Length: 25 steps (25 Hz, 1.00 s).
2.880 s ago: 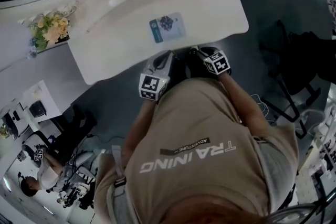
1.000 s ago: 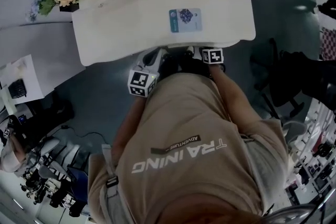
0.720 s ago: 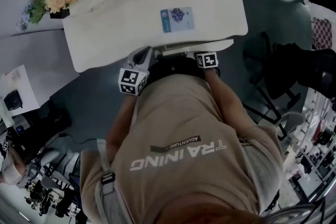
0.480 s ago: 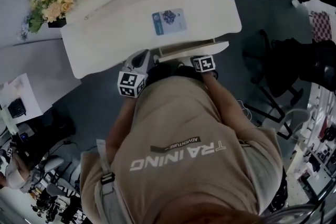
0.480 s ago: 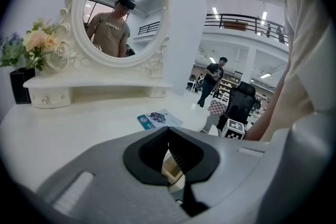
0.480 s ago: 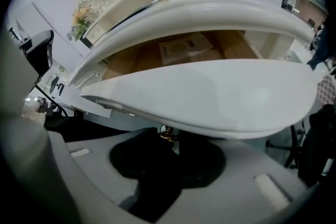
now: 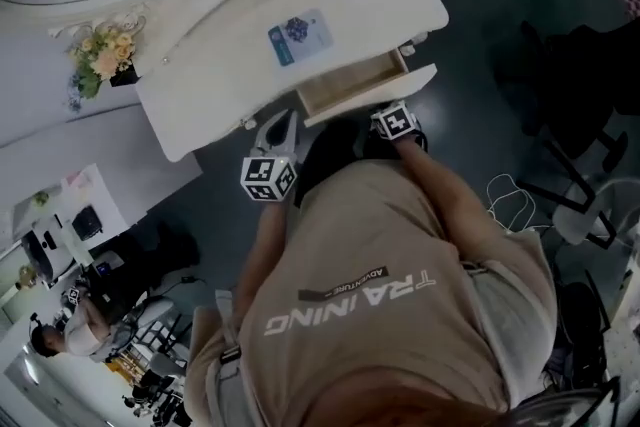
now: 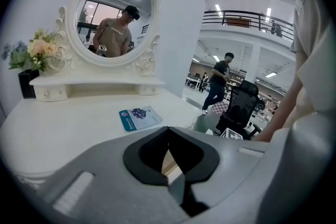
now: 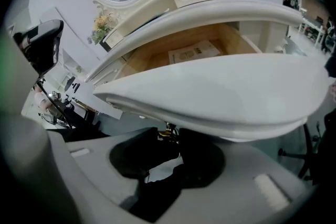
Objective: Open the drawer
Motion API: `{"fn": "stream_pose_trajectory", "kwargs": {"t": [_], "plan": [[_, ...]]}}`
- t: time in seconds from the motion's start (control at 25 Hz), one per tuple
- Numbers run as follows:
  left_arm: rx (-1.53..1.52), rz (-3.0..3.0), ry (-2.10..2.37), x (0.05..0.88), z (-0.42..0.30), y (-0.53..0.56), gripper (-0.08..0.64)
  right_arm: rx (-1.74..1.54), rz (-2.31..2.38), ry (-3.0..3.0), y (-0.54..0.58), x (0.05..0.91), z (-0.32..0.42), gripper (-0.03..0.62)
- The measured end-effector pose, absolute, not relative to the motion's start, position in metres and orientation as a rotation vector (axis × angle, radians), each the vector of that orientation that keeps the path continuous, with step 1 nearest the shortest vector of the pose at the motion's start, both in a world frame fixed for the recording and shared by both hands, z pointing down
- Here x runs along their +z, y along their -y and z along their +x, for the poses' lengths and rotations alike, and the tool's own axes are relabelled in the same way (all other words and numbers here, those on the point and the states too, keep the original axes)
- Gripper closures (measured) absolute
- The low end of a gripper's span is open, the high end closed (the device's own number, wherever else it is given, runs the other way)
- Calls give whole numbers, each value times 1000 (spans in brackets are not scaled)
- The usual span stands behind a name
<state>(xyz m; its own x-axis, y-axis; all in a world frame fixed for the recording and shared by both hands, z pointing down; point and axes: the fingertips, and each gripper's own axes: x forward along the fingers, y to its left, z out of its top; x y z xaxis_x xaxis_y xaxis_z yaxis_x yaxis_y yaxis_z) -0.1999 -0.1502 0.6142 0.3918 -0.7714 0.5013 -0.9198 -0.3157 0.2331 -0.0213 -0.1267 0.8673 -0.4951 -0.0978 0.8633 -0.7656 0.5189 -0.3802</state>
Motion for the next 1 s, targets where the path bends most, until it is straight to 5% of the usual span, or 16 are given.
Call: {"fn": "stream_pose_trajectory", "kwargs": {"t": [1.0], "plan": [[286, 2083, 1550, 610, -212, 20, 552, 926, 722, 1921, 57, 866, 0, 460]]}}
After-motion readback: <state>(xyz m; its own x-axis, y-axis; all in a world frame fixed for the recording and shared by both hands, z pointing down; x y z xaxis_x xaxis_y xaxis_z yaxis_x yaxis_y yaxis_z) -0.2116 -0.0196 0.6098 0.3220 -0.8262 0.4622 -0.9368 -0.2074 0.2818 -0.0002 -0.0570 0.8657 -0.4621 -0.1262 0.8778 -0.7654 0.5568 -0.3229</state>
